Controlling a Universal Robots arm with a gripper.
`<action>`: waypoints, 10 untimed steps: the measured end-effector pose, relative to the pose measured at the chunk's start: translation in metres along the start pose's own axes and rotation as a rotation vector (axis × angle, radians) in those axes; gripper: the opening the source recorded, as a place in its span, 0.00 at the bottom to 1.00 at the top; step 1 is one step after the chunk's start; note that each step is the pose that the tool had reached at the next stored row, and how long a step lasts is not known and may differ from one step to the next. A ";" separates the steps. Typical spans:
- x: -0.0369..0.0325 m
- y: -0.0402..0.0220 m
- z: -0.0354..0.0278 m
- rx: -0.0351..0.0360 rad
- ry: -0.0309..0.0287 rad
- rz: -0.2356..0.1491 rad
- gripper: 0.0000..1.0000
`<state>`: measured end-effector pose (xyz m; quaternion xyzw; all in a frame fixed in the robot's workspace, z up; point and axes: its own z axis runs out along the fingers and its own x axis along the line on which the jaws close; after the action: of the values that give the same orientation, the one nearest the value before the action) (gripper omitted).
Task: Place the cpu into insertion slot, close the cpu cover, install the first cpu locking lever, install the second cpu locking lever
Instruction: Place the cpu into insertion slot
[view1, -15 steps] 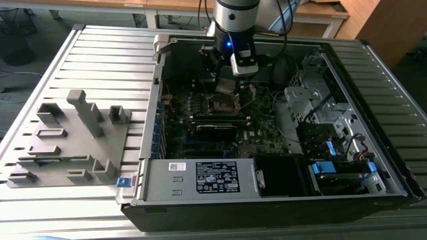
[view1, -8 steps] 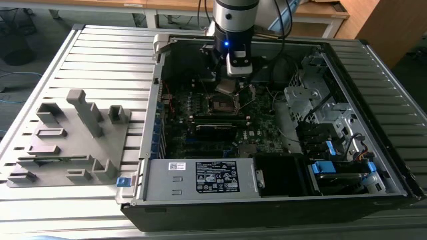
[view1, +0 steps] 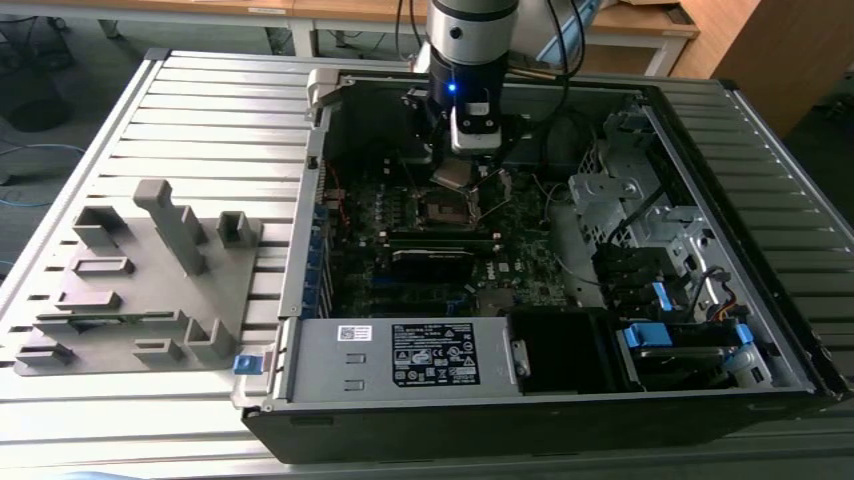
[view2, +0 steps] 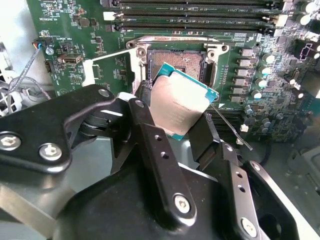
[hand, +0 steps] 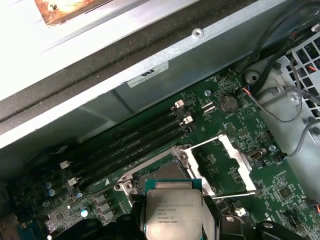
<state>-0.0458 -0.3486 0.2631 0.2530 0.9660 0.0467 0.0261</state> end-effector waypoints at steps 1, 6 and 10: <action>0.0000 0.0000 0.0000 0.0000 -0.0002 0.002 0.54; 0.0000 0.0000 0.0003 0.0018 -0.0070 0.067 0.54; 0.0000 0.0000 0.0003 0.0021 -0.0084 0.080 0.54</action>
<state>-0.0458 -0.3486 0.2627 0.2917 0.9550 0.0456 0.0280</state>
